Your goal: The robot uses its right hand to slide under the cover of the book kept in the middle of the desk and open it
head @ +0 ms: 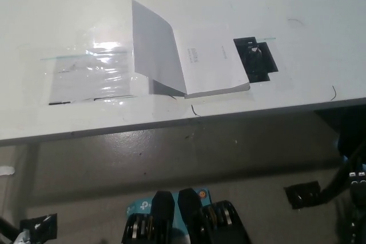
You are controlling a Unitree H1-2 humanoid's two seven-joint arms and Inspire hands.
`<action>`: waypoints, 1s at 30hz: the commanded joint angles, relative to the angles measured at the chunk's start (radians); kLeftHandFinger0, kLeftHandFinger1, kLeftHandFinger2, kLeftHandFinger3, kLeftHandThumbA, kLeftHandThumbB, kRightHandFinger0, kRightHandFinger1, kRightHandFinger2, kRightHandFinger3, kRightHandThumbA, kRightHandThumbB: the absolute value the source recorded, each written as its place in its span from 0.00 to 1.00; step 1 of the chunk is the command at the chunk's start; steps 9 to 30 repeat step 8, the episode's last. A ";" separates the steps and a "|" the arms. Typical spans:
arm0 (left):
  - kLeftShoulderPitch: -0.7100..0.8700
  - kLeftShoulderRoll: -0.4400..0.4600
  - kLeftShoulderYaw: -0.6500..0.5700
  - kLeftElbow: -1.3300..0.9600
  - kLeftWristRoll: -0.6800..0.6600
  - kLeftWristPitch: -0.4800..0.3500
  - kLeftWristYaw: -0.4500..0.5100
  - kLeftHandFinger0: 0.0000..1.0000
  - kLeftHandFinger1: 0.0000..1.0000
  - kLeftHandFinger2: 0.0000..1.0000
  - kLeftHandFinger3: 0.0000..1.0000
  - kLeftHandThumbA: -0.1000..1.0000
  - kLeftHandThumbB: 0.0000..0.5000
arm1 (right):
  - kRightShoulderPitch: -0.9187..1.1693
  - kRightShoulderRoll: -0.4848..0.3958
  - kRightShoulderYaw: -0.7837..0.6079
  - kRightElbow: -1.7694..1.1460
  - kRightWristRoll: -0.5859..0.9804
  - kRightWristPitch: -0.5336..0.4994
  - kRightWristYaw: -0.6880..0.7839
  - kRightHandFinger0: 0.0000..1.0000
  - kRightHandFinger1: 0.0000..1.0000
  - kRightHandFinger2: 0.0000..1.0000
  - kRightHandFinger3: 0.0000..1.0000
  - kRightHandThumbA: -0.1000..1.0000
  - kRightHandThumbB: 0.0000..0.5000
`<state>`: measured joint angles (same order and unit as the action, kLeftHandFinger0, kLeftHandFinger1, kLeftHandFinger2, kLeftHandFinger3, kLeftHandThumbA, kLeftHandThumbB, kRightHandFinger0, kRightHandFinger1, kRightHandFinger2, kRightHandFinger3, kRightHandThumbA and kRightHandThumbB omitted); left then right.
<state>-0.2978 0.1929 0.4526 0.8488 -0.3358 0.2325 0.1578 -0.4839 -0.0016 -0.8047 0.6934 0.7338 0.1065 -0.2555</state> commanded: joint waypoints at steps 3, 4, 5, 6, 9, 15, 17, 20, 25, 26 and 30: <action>-0.028 0.013 0.008 0.016 -0.017 -0.047 -0.017 1.00 1.00 1.00 1.00 0.50 0.00 | -0.009 -0.002 0.050 0.019 -0.007 -0.064 0.048 0.66 0.68 0.83 1.00 0.73 0.00; -0.033 0.017 0.010 0.029 -0.021 -0.047 -0.022 1.00 1.00 1.00 1.00 0.52 0.00 | -0.008 0.002 0.052 0.021 -0.007 -0.069 0.043 0.65 0.67 0.81 1.00 0.72 0.00; -0.035 0.018 0.011 0.033 -0.023 -0.046 -0.024 1.00 1.00 1.00 1.00 0.53 0.00 | -0.008 0.003 0.055 0.021 -0.005 -0.070 0.040 0.65 0.66 0.81 1.00 0.70 0.00; -0.031 0.016 0.010 0.025 -0.024 -0.049 -0.026 1.00 1.00 1.00 1.00 0.53 0.00 | -0.009 0.005 0.057 0.025 -0.006 -0.071 0.031 0.63 0.64 0.77 1.00 0.70 0.00; -0.035 0.015 0.008 0.023 -0.021 -0.044 -0.019 1.00 1.00 1.00 1.00 0.53 0.00 | -0.012 0.007 0.058 0.031 -0.002 -0.072 0.031 0.63 0.65 0.77 1.00 0.70 0.00; -0.035 0.015 0.008 0.023 -0.021 -0.044 -0.019 1.00 1.00 1.00 1.00 0.53 0.00 | -0.012 0.007 0.058 0.031 -0.002 -0.072 0.031 0.63 0.65 0.77 1.00 0.70 0.00; -0.035 0.015 0.008 0.023 -0.021 -0.044 -0.019 1.00 1.00 1.00 1.00 0.53 0.00 | -0.012 0.007 0.058 0.031 -0.002 -0.072 0.031 0.63 0.65 0.77 1.00 0.70 0.00; -0.035 0.015 0.008 0.023 -0.021 -0.044 -0.019 1.00 1.00 1.00 1.00 0.53 0.00 | -0.012 0.007 0.058 0.031 -0.002 -0.072 0.031 0.63 0.65 0.77 1.00 0.70 0.00; -0.035 0.015 0.008 0.023 -0.021 -0.044 -0.019 1.00 1.00 1.00 1.00 0.53 0.00 | -0.012 0.007 0.058 0.031 -0.002 -0.072 0.031 0.63 0.65 0.77 1.00 0.70 0.00; -0.035 0.015 0.008 0.023 -0.021 -0.044 -0.019 1.00 1.00 1.00 1.00 0.53 0.00 | -0.012 0.007 0.058 0.031 -0.002 -0.072 0.031 0.63 0.65 0.77 1.00 0.70 0.00; -0.035 0.015 0.008 0.023 -0.021 -0.044 -0.019 1.00 1.00 1.00 1.00 0.53 0.00 | -0.012 0.007 0.058 0.031 -0.002 -0.072 0.031 0.63 0.65 0.77 1.00 0.70 0.00</action>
